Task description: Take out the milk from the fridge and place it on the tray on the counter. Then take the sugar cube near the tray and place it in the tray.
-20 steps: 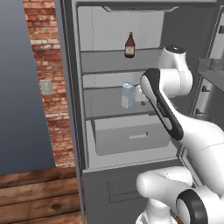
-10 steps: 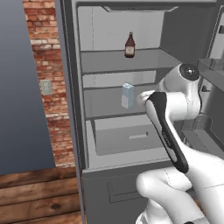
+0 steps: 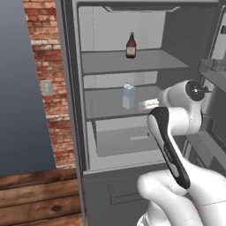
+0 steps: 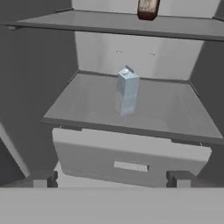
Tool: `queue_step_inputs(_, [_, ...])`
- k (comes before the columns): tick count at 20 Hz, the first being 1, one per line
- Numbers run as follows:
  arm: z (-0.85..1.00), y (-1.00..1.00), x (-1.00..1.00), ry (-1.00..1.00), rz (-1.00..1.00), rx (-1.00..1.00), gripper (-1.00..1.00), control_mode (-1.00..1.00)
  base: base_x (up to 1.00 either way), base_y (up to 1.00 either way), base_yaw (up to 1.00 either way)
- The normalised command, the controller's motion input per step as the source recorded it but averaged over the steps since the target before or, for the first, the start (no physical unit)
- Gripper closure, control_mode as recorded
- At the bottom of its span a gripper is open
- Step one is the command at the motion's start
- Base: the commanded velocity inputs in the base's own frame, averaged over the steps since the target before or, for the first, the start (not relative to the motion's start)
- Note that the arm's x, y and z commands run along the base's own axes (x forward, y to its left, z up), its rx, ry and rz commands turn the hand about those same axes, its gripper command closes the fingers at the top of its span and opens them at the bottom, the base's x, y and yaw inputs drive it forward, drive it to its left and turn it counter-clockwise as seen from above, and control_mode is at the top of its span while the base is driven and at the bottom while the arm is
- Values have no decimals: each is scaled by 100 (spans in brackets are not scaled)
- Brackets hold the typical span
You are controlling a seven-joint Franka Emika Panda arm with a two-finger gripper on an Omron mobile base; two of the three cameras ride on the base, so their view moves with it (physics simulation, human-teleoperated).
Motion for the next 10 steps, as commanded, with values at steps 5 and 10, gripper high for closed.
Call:
queue_step_inputs(5, [0,-5,1,-6,6,1,-100,-100,0,0,0])
queue_step_inputs(10, [0,-10,4,-11,8,1,-100,-100,0,0,0])
